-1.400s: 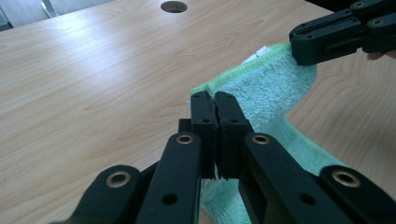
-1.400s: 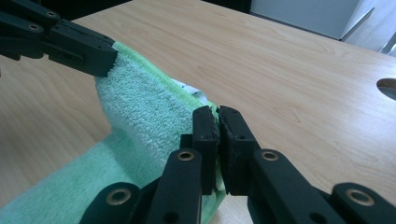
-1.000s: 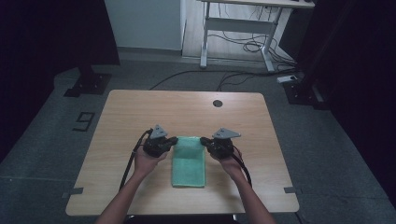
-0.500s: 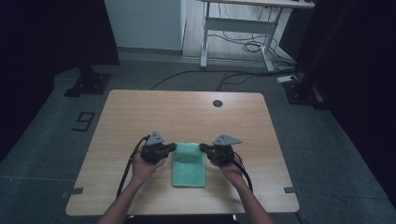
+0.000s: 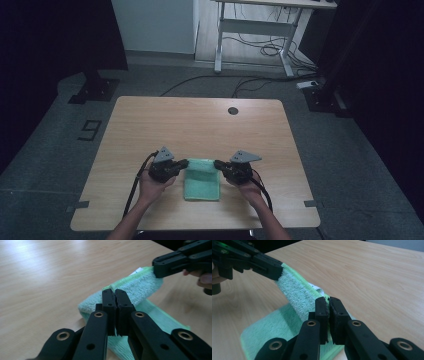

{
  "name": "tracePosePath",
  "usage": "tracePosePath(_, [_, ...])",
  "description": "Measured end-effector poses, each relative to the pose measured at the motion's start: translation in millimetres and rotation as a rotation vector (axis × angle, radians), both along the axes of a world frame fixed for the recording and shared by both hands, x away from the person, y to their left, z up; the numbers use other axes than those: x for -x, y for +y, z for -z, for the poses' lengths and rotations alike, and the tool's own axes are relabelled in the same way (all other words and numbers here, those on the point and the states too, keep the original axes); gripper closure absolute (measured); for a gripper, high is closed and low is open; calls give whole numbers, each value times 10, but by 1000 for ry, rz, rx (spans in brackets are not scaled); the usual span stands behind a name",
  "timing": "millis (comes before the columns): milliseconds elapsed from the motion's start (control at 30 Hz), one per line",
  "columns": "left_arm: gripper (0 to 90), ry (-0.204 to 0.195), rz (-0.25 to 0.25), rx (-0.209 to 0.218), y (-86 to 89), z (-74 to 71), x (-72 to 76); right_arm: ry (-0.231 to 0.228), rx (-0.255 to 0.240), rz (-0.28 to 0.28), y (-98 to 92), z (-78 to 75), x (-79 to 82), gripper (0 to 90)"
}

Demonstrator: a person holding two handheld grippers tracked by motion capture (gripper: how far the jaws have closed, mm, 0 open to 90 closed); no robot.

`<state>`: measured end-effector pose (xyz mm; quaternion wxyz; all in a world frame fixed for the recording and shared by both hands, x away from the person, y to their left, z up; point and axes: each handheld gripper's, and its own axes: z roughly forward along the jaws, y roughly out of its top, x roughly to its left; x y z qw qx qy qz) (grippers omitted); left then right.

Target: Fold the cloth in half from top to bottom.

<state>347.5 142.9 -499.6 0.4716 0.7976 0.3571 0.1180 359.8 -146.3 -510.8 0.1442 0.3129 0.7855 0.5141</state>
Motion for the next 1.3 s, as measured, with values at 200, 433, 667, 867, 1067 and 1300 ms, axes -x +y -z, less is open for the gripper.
tracePosePath(200, [877,0,23,4,-13,39,176,14,-12,-18,-54,76,139,851])
tracePosePath(433, [874,21,36,-22,-21,155,320,32,-17,-45,-74,188,276,848])
tracePosePath(667, [864,26,48,-33,-5,232,462,37,-19,-74,-94,248,417,841])
tracePosePath(867, [716,48,56,-58,6,337,529,79,10,-88,-125,352,503,736])
tracePosePath(1067, [556,47,54,-11,99,285,586,63,-4,-140,-150,325,621,615])
tracePosePath(1300, [508,13,54,-4,70,173,588,27,-40,-95,-192,171,638,550])
